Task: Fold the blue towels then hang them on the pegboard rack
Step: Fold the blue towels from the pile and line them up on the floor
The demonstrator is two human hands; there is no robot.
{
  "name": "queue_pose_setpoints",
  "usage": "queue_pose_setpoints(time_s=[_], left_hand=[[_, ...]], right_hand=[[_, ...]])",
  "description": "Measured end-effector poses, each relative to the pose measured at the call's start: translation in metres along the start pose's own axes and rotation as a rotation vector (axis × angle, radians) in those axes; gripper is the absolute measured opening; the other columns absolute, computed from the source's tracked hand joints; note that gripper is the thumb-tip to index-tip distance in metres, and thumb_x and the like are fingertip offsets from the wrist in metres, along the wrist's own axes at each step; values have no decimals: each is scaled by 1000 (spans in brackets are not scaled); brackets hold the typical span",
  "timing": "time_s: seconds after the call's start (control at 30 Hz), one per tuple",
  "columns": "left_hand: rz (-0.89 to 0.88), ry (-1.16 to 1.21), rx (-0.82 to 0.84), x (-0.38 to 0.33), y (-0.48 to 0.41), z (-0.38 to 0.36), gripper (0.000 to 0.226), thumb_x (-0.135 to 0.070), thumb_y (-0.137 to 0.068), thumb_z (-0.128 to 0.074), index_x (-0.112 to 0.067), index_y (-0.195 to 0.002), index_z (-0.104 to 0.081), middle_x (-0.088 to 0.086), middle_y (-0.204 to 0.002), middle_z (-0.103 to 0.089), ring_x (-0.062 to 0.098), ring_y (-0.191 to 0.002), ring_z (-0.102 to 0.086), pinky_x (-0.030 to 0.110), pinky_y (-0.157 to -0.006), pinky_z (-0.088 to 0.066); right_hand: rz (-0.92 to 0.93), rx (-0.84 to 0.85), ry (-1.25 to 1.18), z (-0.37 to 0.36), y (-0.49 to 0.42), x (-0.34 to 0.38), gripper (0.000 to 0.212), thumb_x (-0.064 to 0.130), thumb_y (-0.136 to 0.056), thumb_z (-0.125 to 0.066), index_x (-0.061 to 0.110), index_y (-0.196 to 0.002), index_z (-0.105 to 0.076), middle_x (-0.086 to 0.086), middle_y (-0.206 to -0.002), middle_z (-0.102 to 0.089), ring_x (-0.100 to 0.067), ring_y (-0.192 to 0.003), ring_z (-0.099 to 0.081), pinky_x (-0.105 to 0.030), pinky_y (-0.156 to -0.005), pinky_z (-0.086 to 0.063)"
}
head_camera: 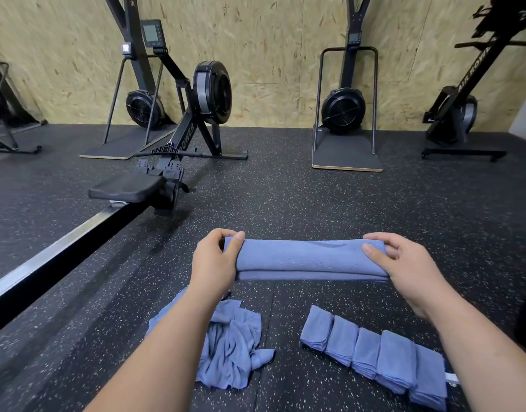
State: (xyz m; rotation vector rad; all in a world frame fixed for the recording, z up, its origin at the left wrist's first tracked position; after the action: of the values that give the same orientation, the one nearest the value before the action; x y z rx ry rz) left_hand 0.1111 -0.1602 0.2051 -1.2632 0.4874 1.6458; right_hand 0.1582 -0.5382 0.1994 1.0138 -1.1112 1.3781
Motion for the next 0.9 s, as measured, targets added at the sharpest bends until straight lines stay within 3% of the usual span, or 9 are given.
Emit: queue_pose_setpoints(time_s=[0.13,0.23,0.3,0.37,0.43,0.5,0.7,0.8,0.9], left_hand=[[20,135,-9,2,1,1,13,-42,-93,-79,-29,-93,-76,-9,-88,-77,9,-83,-71,32,-69,-56],[220,281,227,21,5,-18,20,-35,-88,-87,-24,-103,-79,4,-98,-79,14,-81,-72,36,-67,-58],[311,312,352,33,9,-26,26,-26,-86,-90,-18,-109,-79,12,-103,-80,19,-83,-74,42,-74,-61],[305,231,346,40,8,-25,28,-23,-83,-92,-16,-107,-80,11,-102,-81,23,-87,-76,49,-81,-63],[270,135,286,41,7,-23,21,-21,-84,-91,-14,-100,-80,8,-94,-81,21,-81,-73,44,-71,-64],[223,59,226,36,8,-23,17,-20,-86,-89,-12,-95,-78,9,-90,-79,17,-73,-68,27,-54,-57],[69,-207,184,7,18,-38,26,-40,-86,-85,-27,-98,-66,-11,-96,-71,12,-90,-67,31,-77,-48],[43,-159,158,-10,34,-49,26,-38,-87,-82,-27,-100,-63,-13,-97,-68,9,-90,-64,25,-74,-42],[95,-49,158,-19,51,-61,20,-25,-87,-77,-28,-99,-60,-13,-92,-67,4,-80,-62,16,-58,-41]], right_hand=[[-68,-42,-78,3,-4,-11,25,25,-93,-81,31,-117,-76,5,-107,-81,-19,-110,-74,-40,-104,-52],[-159,-34,-126,7,-7,-27,32,25,-91,-84,29,-121,-75,-1,-112,-81,-22,-115,-73,-46,-111,-48],[-228,-9,-177,11,-8,-36,36,15,-92,-81,22,-126,-72,-7,-112,-81,-25,-111,-74,-45,-107,-51],[-284,12,-207,11,-6,-42,41,4,-92,-78,14,-131,-69,-12,-110,-80,-28,-103,-74,-41,-101,-53],[-305,26,-171,9,-4,-44,43,0,-90,-79,13,-130,-69,-14,-108,-80,-30,-104,-75,-42,-105,-53],[-291,-7,-96,6,-3,-42,42,3,-87,-83,15,-126,-71,-11,-105,-81,-29,-105,-76,-44,-107,-53],[-131,-210,139,-7,4,-8,39,19,-83,-88,30,-117,-73,4,-100,-79,-17,-95,-75,-43,-95,-59],[-25,-270,237,-19,15,19,35,23,-83,-87,33,-113,-72,11,-94,-78,-9,-85,-73,-31,-79,-56],[66,-264,265,-39,28,39,35,20,-84,-85,35,-113,-71,15,-92,-77,-3,-82,-72,-23,-70,-51]])
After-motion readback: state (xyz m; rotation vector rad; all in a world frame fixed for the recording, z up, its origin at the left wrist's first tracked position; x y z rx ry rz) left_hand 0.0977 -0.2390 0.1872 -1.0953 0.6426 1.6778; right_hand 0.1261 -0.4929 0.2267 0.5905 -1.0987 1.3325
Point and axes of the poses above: each hand's wrist, its own y-axis away from the middle knuckle, its own z-axis out of the back of the hand, x = y × z, the point moved 7 cm from there along -y, towards the middle knuckle
